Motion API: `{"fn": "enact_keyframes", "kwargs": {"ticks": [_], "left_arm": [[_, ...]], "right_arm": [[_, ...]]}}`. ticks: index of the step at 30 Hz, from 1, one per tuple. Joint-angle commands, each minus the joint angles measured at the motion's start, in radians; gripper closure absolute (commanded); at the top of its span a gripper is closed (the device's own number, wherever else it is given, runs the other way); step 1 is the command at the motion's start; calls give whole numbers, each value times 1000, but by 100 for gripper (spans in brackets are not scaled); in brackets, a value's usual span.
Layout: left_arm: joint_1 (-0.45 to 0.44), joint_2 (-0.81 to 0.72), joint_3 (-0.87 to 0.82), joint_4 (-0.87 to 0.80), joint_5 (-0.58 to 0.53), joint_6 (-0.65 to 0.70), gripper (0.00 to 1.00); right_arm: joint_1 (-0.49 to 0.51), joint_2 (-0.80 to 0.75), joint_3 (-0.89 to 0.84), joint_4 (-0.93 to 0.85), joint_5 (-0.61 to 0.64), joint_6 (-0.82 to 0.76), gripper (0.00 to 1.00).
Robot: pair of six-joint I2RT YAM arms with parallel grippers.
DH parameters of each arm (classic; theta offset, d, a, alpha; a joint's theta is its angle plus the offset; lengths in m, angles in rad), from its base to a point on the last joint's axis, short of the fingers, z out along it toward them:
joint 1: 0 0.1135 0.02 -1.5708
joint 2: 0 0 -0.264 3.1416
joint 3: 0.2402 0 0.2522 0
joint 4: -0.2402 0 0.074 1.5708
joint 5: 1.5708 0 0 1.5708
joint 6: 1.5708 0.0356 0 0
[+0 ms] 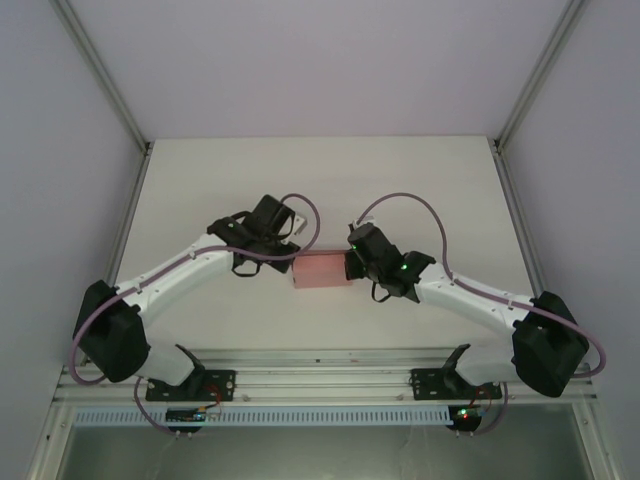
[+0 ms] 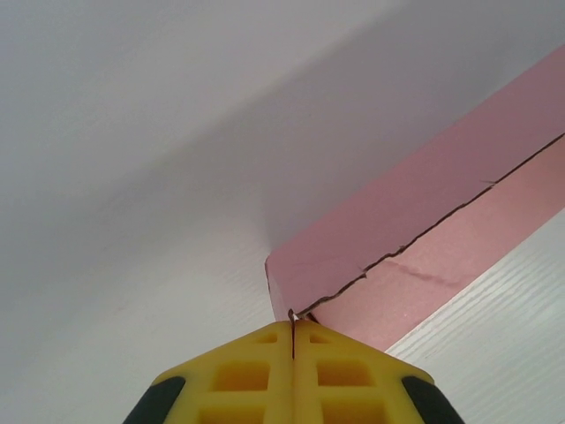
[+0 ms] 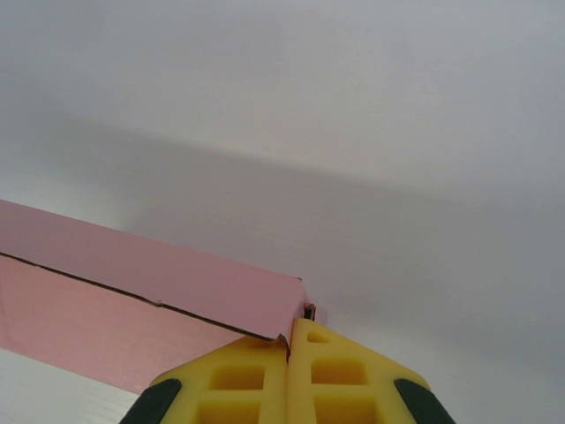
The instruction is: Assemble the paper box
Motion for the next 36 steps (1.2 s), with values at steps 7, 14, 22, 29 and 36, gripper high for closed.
{"fn": "enact_keyframes", "kwargs": {"ticks": [7,14,22,29,36], "left_arm": [[38,-23,6,52,219,-300,100],[140,-29,14,58,411,-413,100],[191,2,22,70,538,-493,100],[199,35,41,-17,427,-448,100],[187,61,-35,38,437,-444,100]], "right_arm": [[82,29,30,-172,111,43,100],[96,44,40,-194,114,64,100],[97,41,45,-222,113,91,100],[105,60,55,-236,108,92,100],[108,62,55,-206,117,82,100]]}}
